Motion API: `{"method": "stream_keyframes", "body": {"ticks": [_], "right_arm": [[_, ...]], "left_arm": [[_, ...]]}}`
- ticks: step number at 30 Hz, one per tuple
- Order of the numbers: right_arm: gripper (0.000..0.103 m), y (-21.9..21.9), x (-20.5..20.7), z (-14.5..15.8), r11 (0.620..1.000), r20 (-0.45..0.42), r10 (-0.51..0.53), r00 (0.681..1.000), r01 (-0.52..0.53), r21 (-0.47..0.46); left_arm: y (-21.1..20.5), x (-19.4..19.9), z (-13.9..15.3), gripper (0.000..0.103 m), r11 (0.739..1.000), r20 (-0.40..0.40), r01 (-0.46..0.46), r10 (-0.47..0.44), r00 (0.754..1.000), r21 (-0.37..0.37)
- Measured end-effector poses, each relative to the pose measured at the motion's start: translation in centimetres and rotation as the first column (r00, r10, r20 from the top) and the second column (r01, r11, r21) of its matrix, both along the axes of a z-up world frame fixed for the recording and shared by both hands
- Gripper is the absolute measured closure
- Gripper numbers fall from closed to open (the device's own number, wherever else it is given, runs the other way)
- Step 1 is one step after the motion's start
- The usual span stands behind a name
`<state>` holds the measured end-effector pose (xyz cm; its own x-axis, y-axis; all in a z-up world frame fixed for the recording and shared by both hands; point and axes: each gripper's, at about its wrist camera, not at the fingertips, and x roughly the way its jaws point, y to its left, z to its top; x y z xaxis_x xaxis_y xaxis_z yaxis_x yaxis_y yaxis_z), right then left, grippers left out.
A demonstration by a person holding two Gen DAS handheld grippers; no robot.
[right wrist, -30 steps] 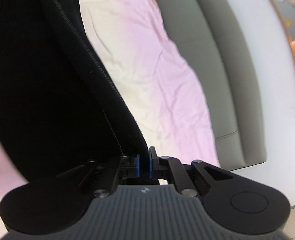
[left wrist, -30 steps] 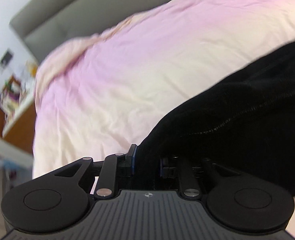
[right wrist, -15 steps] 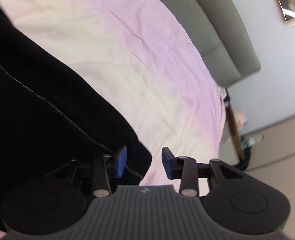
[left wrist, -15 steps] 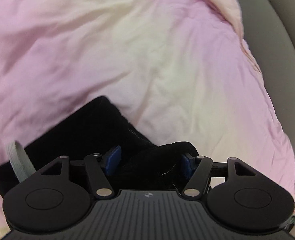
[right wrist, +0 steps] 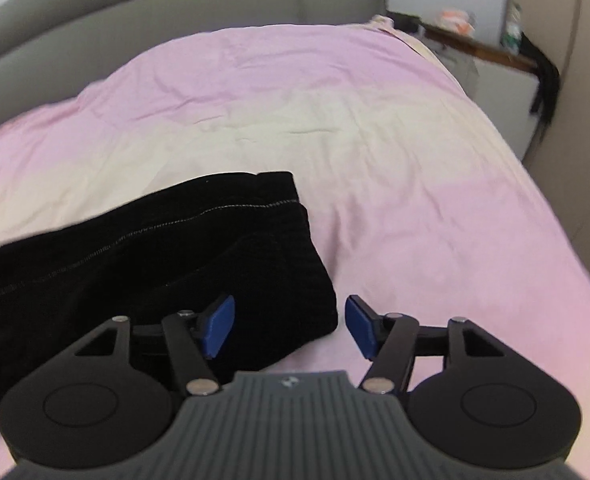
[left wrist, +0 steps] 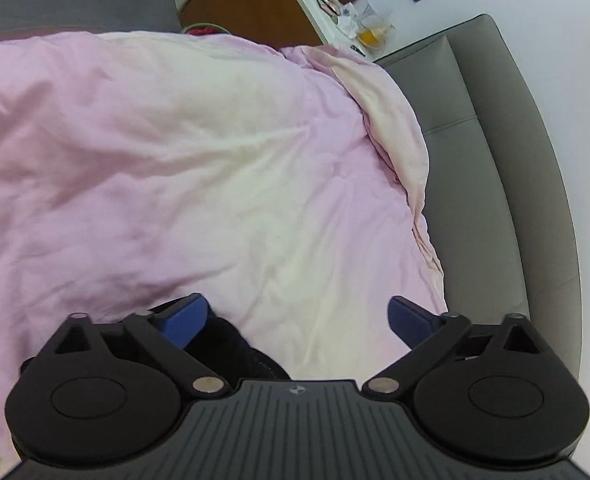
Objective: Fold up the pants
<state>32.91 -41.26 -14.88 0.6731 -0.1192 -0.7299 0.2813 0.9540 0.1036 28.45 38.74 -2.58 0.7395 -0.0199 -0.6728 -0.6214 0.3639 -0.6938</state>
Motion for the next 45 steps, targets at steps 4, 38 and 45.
{"method": "stream_keyframes", "body": {"ticks": [4,38,45], "right_arm": [[0.04,-3.8,-1.7,-3.6,0.905,0.045,-0.185,0.982,0.152,0.397],[0.036,-4.4,-1.2,-11.6,0.577,0.115,-0.465,0.878,0.202,0.791],[0.088,-4.2,-0.8,-11.8,0.587,0.162,-0.439,0.884,0.146,0.796]], "left_arm": [[-2.7,-4.8,-1.4,0.0,0.994,-0.014,0.095,-0.096,0.995,-0.055],[-9.6,-8.1,-13.9,0.0,0.997,-0.024,0.078,-0.078,0.997,-0.031],[-8.7,-7.3,-14.3,0.047,0.999,-0.008,-0.019,0.018,1.0,-0.044]]}}
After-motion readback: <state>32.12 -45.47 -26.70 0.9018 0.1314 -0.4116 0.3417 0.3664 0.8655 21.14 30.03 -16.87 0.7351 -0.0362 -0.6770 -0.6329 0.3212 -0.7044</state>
